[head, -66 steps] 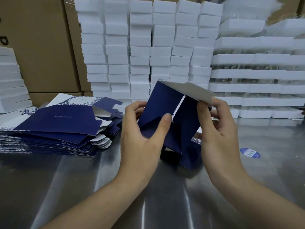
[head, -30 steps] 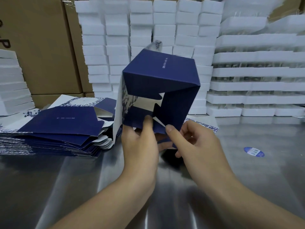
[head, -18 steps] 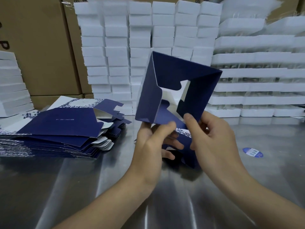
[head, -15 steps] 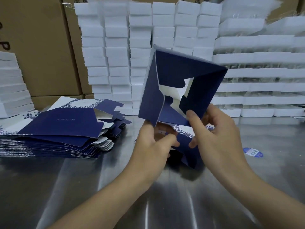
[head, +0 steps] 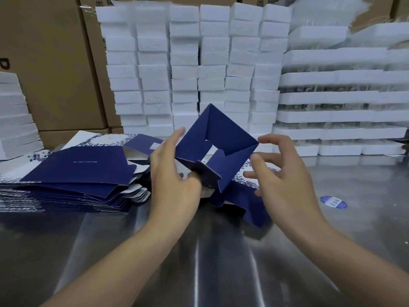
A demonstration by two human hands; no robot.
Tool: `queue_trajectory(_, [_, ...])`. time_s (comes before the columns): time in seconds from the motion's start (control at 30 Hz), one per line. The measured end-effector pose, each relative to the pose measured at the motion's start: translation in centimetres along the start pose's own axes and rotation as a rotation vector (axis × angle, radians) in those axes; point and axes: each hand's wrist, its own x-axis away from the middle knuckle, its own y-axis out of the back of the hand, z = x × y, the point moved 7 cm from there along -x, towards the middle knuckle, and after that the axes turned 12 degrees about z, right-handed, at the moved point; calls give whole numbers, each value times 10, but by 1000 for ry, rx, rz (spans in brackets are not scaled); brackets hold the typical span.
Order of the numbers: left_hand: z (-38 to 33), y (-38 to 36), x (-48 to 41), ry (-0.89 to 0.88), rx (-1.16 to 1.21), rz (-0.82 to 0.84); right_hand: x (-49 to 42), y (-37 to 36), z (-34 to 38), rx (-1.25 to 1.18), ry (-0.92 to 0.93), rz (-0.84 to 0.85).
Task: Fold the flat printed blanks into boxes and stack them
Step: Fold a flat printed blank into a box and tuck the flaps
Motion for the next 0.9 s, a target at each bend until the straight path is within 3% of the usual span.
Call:
queue_trajectory(0.1, [1, -1, 0, -31, -97, -2, 3, -11, -1, 91, 22, 106])
queue_trajectory(0.33, [-14, -5, 6, -173, -4, -2, 8, -21, 5, 103, 120, 205])
queue_trajectory(0.53, [-33, -13, 14, -295, 155, 11, 8, -10, 24, -121, 319, 108])
queue_trajectory(0.73, [-32, -23, 18, -242, 280, 76, 1, 7, 17, -342, 173, -63])
queue_trajectory(0.9, [-30, -21, 18, -220, 247, 3, -1, 13, 22, -277, 202, -84])
